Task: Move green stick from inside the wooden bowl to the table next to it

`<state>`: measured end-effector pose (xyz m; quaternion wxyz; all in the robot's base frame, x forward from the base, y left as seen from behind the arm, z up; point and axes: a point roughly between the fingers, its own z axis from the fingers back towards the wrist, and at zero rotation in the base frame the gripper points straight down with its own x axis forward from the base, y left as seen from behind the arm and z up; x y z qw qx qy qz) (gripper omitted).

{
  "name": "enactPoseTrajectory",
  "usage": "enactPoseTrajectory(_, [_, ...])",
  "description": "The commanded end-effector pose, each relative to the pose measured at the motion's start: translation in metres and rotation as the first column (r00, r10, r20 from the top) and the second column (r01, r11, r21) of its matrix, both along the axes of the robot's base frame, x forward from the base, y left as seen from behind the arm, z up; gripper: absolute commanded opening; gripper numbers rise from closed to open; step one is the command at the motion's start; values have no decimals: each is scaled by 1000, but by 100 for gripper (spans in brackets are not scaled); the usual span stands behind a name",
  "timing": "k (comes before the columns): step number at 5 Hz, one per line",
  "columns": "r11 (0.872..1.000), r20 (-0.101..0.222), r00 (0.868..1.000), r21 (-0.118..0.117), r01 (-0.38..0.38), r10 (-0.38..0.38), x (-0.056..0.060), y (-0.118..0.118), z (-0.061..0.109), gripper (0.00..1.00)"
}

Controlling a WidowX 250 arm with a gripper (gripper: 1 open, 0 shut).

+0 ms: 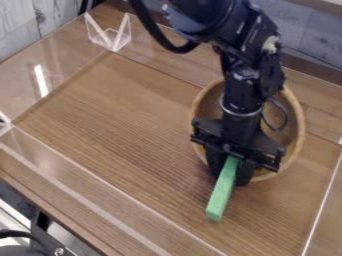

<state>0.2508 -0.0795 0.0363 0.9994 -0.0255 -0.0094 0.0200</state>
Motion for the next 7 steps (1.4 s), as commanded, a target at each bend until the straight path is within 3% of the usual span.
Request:
enactPoseTrajectory(1, [1000,30,999,-17,-18,19,5,0,7,100])
enactPoseTrajectory(4, [1000,17,1000,-1,-15,15,0,2,-2,100])
enactPoseTrajectory(7, [999,6,999,6,-34,34,3,6,-8,100])
